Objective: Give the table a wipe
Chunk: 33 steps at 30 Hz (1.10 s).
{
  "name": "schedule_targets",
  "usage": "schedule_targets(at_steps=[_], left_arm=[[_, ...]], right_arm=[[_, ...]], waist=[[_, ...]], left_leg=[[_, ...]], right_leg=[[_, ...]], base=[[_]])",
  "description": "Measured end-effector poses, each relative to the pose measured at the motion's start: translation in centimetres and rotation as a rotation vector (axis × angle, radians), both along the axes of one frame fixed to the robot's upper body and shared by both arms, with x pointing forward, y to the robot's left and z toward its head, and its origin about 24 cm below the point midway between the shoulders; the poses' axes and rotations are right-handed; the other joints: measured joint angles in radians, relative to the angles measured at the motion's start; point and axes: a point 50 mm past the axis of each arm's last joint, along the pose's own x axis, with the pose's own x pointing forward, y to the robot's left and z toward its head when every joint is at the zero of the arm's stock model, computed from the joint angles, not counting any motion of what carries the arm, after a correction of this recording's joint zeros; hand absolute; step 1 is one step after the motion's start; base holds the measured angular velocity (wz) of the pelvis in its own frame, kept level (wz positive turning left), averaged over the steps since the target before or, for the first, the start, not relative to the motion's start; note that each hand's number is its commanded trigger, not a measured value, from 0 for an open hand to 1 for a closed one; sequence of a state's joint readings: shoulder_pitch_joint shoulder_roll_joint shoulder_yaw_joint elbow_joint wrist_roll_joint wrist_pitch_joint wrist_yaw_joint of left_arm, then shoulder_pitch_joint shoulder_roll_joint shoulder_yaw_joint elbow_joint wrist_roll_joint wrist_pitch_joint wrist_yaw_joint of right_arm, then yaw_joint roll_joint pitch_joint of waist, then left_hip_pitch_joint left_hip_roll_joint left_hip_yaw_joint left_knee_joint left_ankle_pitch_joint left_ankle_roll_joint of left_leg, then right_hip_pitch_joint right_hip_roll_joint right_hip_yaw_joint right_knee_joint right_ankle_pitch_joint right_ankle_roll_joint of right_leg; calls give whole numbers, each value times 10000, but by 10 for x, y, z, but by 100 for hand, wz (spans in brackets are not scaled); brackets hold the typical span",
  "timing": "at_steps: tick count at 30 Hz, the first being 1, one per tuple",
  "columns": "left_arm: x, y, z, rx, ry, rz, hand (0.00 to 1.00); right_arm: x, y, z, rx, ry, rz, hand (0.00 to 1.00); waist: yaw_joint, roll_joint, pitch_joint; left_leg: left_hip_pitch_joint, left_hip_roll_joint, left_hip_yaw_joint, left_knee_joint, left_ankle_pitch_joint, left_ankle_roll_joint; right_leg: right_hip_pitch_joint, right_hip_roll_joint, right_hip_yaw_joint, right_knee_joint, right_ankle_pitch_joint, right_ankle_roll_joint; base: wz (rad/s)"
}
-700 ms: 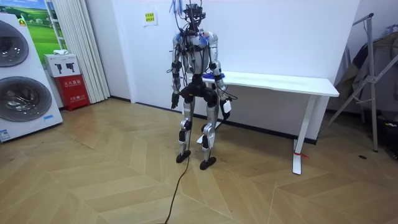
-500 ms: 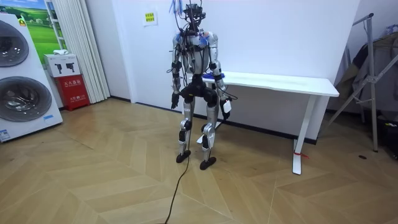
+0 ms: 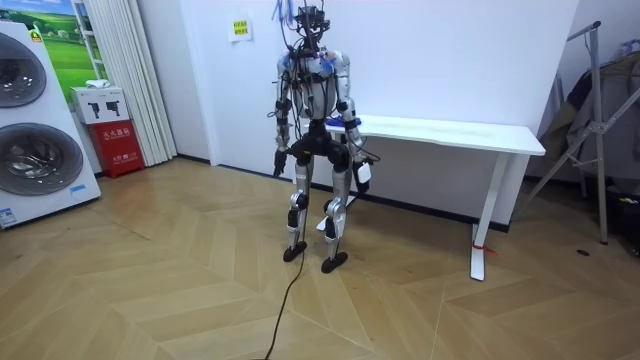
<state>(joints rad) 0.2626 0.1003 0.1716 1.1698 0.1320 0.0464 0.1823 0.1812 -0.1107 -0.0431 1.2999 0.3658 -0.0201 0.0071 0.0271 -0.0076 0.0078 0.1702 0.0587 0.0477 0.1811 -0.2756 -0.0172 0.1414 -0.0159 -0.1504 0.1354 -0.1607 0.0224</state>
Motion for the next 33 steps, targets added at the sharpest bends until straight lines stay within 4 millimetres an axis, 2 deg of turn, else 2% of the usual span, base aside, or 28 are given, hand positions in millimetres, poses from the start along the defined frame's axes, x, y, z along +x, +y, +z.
schedule_targets(at_steps=[6, 8, 12, 15, 18, 20, 21, 24, 25, 27, 29, 30, 31, 32, 33], left_arm=[[-18, 12, 4, 339, 444, 1149, 0], [-22, 21, 8, 594, 410, 1429, 0], [-21, 39, 14, 1096, 215, 1810, 0], [-17, 49, 17, 1390, 56, 1878, 0], [-15, 52, 18, 1468, 40, 1664, 0], [-14, 52, 18, 1487, 39, 1562, 0], [-13, 52, 18, 1496, 21, 1525, 0], [-11, 52, 19, 1518, -59, 1373, 0], [-10, 51, 18, 1481, -46, 1278, 0], [-8, 50, 18, 1442, -52, 1113, 0], [-6, 47, 17, 1289, -48, 704, 0], [-3, 46, 17, 1218, -118, 575, 0], [-4, 45, 17, 1126, -144, 513, 0], [0, 45, 17, 1116, -220, 467, 0], [0, 44, 16, 1099, -230, 384, 0]], right_arm=[[-24, -24, 6, -985, 749, -3114, 0], [-33, -38, 11, -1492, 928, -4547, 0], [-38, -64, 20, -2506, 991, -6553, 0], [-29, -84, 28, -3428, 847, -7729, 0], [-4, -109, 40, -4327, 483, -8054, 0], [29, -130, 56, -5369, -369, -7732, 0], [37, -135, 60, -5684, -573, -7570, 0], [77, -155, 86, -7242, -1736, -6717, 0], [95, -160, 100, -7830, -2394, -6443, 0], [116, -165, 121, -8915, -3305, -5663, 0], [146, -165, 156, -10499, -4882, -4286, 0], [154, -164, 167, -10851, -5364, -3980, 0], [167, -160, 187, -11571, -6294, -3393, 0], [177, -154, 205, -12281, -7105, -2714, 0], [182, -150, 213, -12655, -7468, -2269, 0]], waist=[[-378, -56, -18], [-707, -150, -47], [-864, -321, -47], [-1056, -516, -61], [-1039, -604, -67], [-1048, -637, -69], [-1044, -642, -71], [-931, -718, -107], [-835, -691, -89], [-729, -684, -88], [-708, -680, -71], [-696, -655, -64], [-605, -626, -34], [-513, -588, -48], [-481, -592, -45]], left_leg=[[83, -11, -30, -9, 0, 1], [185, -34, -58, -90, 1, 2], [242, -31, -9, -89, 6, 10], [201, -39, 20, -62, 6, 12], [163, -41, 155, -51, 8, 16], [83, -45, 251, -48, 23, 40], [62, -48, 251, -37, 24, 40], [78, -42, 319, -40, 26, 40], [77, -36, 378, -73, 27, 40], [8, -35, 380, -64, 28, 42], [-150, -36, 389, -2, 28, 42], [-190, -34, 384, 19, 28, 42], [-197, -31, 376, 25, 29, 40], [-172, -19, 379, 23, 31, 37], [-153, -16, 380, 23, 32, 36]], right_leg=[[92, -13, 38, -6, -30, 22], [159, -33, 42, 49, -127, 36], [140, -40, 92, 169, -164, 25], [90, -54, 112, 214, -185, 33], [-75, -44, 192, 327, -181, 33], [-251, -48, 259, 409, -180, 33], [-266, -50, 258, 408, -180, 34], [-337, -37, 322, 418, -180, 34], [-369, -20, 412, 456, -180, 34], [-450, -23, 394, 510, -180, 34], [-591, -39, 358, 537, -180, 34], [-608, -41, 346, 538, -180, 33], [-621, -36, 349, 541, -180, 33], [-612, -24, 355, 542, -179, 32], [-600, -21, 355, 542, -179, 32]], base=[[2], [5], [-4], [-3], [-14], [-11], [0], [-7], [-13], [-4], [0], [0], [0], [0], [0]])
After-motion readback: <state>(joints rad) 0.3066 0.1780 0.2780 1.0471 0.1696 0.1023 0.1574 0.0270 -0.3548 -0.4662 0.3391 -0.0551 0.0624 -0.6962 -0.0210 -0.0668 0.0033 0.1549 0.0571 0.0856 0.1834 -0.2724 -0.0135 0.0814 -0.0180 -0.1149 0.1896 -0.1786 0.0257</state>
